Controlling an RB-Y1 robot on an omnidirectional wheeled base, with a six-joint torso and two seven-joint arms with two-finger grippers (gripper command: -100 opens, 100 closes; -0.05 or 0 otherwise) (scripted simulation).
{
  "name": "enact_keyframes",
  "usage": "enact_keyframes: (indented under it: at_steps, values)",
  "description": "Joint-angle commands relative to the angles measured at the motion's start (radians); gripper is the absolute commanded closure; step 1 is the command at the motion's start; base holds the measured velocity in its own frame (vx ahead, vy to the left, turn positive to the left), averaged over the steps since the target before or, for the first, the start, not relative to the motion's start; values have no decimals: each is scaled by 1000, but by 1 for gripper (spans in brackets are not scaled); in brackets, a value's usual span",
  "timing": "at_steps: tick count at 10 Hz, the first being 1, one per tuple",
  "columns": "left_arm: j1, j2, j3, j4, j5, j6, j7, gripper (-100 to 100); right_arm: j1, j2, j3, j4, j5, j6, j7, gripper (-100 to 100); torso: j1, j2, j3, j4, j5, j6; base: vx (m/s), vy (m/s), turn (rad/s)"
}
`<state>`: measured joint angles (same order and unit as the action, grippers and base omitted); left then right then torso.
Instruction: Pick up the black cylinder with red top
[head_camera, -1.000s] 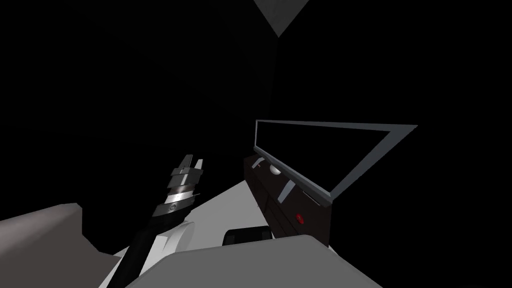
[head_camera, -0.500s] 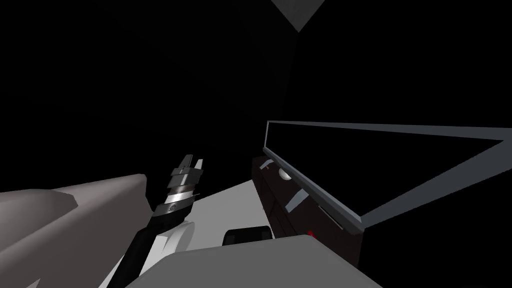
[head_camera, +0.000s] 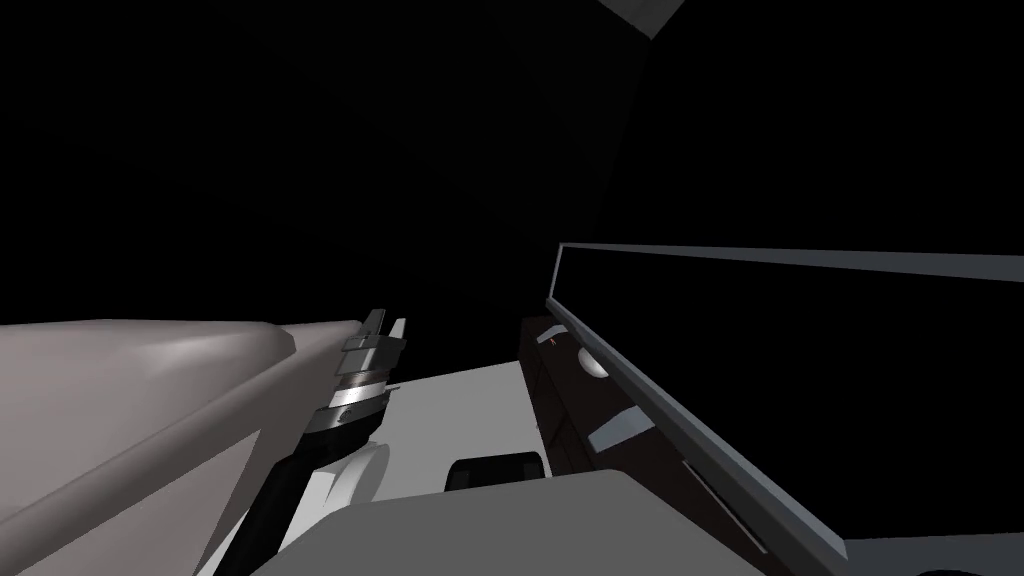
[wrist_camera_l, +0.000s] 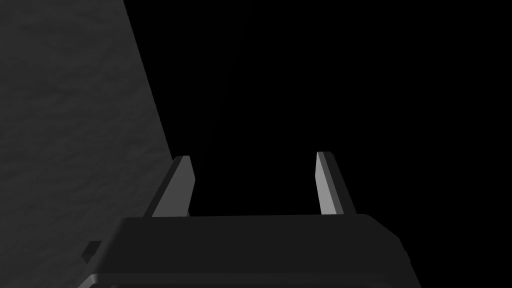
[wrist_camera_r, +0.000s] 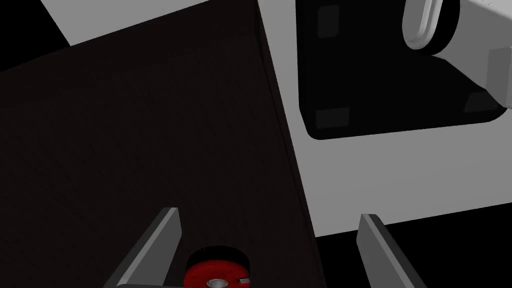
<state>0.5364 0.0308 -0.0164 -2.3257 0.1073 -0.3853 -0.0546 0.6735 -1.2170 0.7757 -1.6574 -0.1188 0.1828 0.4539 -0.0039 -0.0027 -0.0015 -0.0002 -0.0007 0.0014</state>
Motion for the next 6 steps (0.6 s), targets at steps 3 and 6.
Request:
enact_keyframes:
  at_steps: [3, 6]
  values:
    - [0, 0, 0, 0, 0, 0, 0, 0, -34, -35, 66, 31, -35, 58, 45, -100, 0, 0, 0, 0, 0, 1, 4, -36, 330]
    - [0, 0, 0, 0, 0, 0, 0, 0, -55, -51, 103, 32, -60, 100, 81, -100, 2, -1, -1, 0, 0, 1, 14, -9, 361]
